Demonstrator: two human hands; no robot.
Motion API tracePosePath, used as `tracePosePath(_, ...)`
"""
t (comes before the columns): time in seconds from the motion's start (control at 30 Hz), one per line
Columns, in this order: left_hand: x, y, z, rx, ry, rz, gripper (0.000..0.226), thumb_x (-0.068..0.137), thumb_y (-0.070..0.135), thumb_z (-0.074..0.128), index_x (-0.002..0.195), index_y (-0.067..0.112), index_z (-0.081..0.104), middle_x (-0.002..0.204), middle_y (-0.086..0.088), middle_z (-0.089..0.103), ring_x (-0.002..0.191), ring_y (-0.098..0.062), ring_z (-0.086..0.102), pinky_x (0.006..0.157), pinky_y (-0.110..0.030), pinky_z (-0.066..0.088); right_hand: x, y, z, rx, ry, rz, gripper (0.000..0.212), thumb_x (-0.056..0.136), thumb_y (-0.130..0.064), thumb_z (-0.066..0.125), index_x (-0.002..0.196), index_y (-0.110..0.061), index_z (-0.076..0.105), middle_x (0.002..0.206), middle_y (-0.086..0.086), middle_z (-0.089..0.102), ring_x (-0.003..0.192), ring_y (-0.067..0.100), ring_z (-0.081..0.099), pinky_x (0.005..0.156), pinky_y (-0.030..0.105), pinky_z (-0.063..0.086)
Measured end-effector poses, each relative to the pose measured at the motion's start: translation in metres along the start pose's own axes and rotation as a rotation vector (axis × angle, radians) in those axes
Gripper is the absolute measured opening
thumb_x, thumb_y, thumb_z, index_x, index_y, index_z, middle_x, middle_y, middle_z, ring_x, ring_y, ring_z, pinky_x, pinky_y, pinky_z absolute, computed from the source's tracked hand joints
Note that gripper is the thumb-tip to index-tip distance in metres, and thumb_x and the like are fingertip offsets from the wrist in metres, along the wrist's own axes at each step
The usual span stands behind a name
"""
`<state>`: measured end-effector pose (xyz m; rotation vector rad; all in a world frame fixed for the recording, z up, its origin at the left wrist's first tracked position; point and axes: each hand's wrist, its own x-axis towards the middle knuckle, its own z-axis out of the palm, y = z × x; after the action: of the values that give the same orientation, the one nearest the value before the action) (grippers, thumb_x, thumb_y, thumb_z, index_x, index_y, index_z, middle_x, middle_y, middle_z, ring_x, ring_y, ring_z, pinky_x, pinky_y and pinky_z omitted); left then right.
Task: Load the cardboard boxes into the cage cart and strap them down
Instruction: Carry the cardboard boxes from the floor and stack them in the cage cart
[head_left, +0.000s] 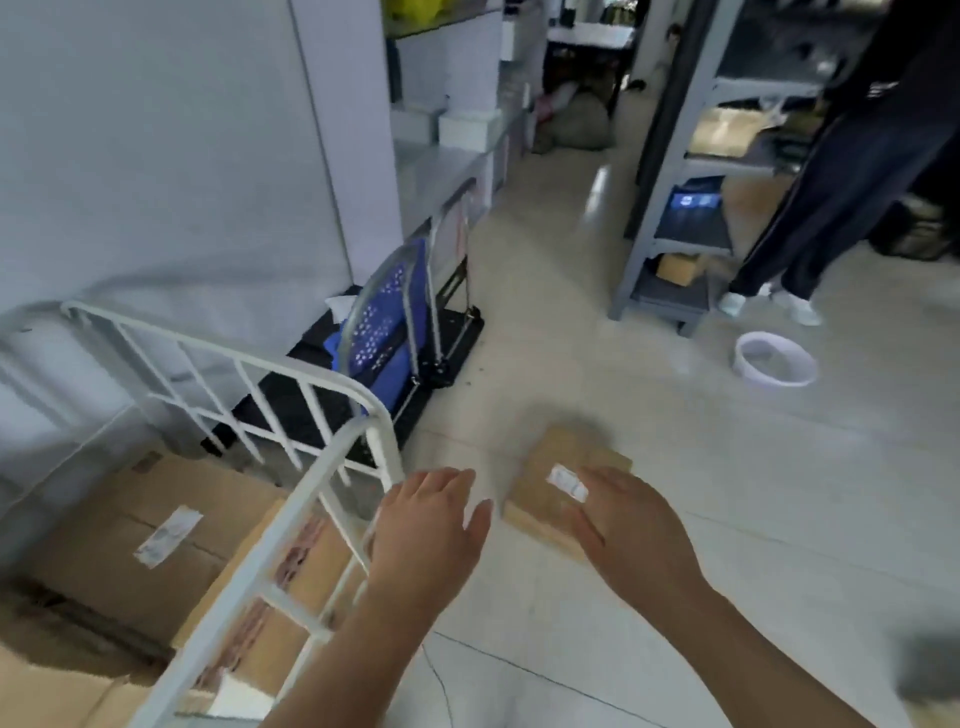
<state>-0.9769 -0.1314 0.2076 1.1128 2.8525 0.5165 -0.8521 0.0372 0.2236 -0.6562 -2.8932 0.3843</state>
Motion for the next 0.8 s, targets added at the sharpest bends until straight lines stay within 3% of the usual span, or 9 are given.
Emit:
tracePosePath(0.1, 0.01, 0.079, 0.026, -0.013, -0.071, 0.195, 0.043, 0.095, 0.046, 0.04, 0.129, 0.025, 0.056, 0.13, 0.009, 0.058, 0.119, -0.016, 0.05, 0.101, -0.03, 0.033, -0.055, 0.07, -0.02, 0.015, 0.083, 0.244, 0.033, 0.08, -0.022, 0.074, 0.11, -0.012, 0.068, 0.104, 0.004, 0.07, 0.095, 0.027, 0.066, 0.082, 0.033, 0.05)
tracePosePath(0.23, 0.019, 0.164, 0.06, 0.079, -0.187, 0.425, 0.045, 0.095, 0.049, 0.032, 0.129, 0.027, 0.053, 0.126, 0.009, 0.059, 0.117, -0.015, 0.051, 0.1, -0.028, 0.035, -0.12, 0.144, -0.03, 0.018, 0.094, 0.513, 0.045, 0.092, -0.038, 0.055, 0.131, -0.017, 0.057, 0.133, 0.0, 0.058, 0.124, 0.018, 0.051, 0.105, 0.026, 0.034)
tracePosePath(0.33, 0.023, 0.221, 0.085, 0.111, -0.277, 0.59, 0.041, 0.095, 0.05, 0.031, 0.119, 0.028, 0.055, 0.109, 0.008, 0.063, 0.104, -0.015, 0.056, 0.091, -0.028, 0.039, -0.163, 0.182, -0.037, 0.037, 0.126, 0.691, 0.047, 0.094, -0.042, 0.049, 0.136, -0.02, 0.051, 0.139, -0.005, 0.052, 0.129, 0.012, 0.045, 0.107, 0.021, 0.029)
tracePosePath(0.5, 0.029, 0.307, 0.131, 0.119, -0.4, 0.822, 0.042, 0.095, 0.05, 0.033, 0.121, 0.026, 0.056, 0.114, 0.009, 0.063, 0.104, -0.016, 0.056, 0.089, -0.03, 0.043, -0.222, 0.229, -0.047, 0.047, 0.152, 0.971, 0.048, 0.094, -0.047, 0.045, 0.138, -0.026, 0.048, 0.141, -0.011, 0.048, 0.128, 0.008, 0.044, 0.105, 0.02, 0.031)
tracePosePath(0.67, 0.035, 0.391, 0.169, 0.056, -0.48, 1.049, 0.04, 0.094, 0.048, 0.038, 0.114, 0.021, 0.06, 0.108, 0.006, 0.066, 0.099, -0.017, 0.059, 0.086, -0.032, 0.045, -0.263, 0.264, -0.06, 0.058, 0.24, 1.234, 0.044, 0.093, -0.04, 0.053, 0.131, -0.02, 0.056, 0.133, -0.005, 0.056, 0.118, 0.016, 0.054, 0.1, 0.028, 0.04)
tracePosePath(0.8, 0.027, 0.453, 0.192, 0.003, -0.516, 1.233, 0.04, 0.093, 0.046, 0.039, 0.111, 0.019, 0.061, 0.105, 0.005, 0.066, 0.095, -0.019, 0.059, 0.083, -0.032, 0.046, -0.293, 0.278, -0.069, 0.068, 0.326, 1.448, 0.034, 0.089, -0.032, 0.059, 0.12, -0.017, 0.063, 0.117, -0.003, 0.065, 0.109, 0.022, 0.059, 0.082, 0.028, 0.045)
